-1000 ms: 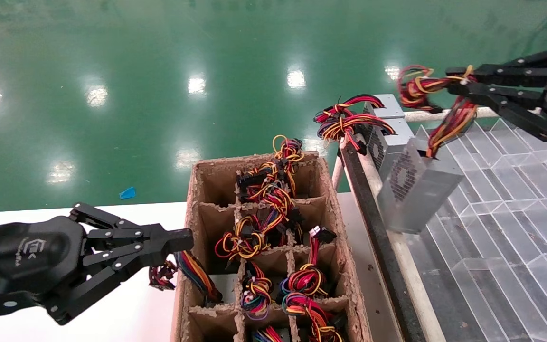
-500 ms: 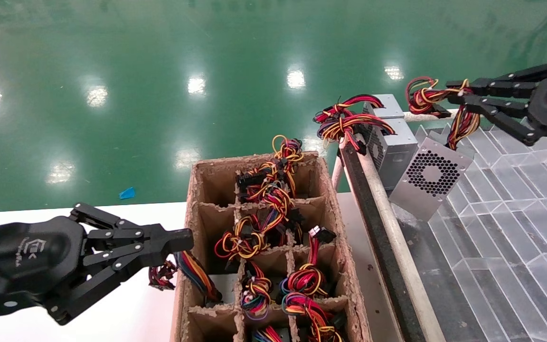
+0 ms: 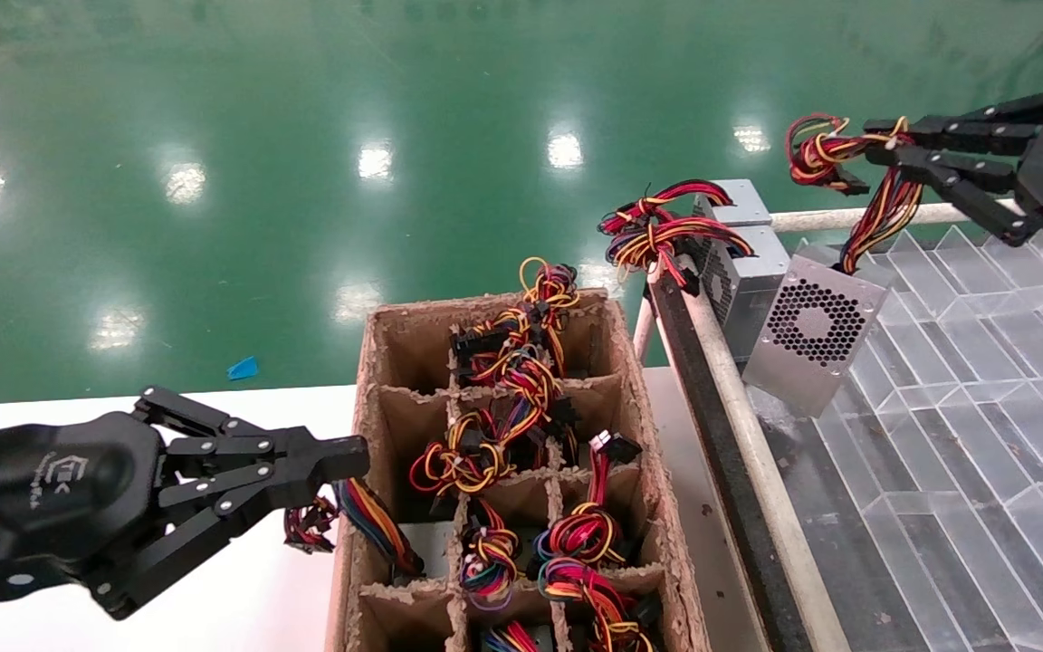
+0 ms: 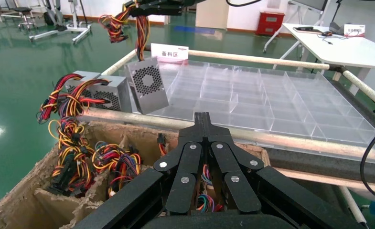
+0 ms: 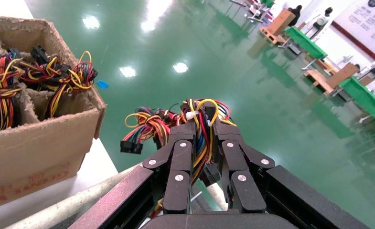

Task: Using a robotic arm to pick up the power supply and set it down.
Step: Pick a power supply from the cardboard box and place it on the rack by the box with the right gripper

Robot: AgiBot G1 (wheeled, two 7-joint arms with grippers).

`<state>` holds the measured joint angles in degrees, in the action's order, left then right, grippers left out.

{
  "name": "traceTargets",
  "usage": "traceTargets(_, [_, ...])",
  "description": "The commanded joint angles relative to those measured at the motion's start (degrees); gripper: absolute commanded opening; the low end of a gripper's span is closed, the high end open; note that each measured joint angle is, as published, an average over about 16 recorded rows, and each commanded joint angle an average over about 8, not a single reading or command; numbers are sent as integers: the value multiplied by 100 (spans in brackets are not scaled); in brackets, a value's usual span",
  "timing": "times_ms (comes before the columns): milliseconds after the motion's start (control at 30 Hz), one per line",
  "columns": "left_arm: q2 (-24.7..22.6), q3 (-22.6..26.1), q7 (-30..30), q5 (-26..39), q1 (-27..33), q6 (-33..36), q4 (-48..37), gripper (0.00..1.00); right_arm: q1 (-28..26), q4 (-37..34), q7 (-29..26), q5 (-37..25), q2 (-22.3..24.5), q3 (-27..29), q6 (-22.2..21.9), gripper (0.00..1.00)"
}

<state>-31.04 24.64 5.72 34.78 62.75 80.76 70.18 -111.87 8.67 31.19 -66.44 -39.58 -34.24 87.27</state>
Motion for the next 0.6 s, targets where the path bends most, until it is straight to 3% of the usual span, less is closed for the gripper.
traceTargets(33, [0,0,0,0,0,0,0,0,-60,-61,41,-12,-10,-7,37,0])
traceTargets(600, [0,0,0,0,0,0,0,0,-8,-508,219,29,-404,10,25,0])
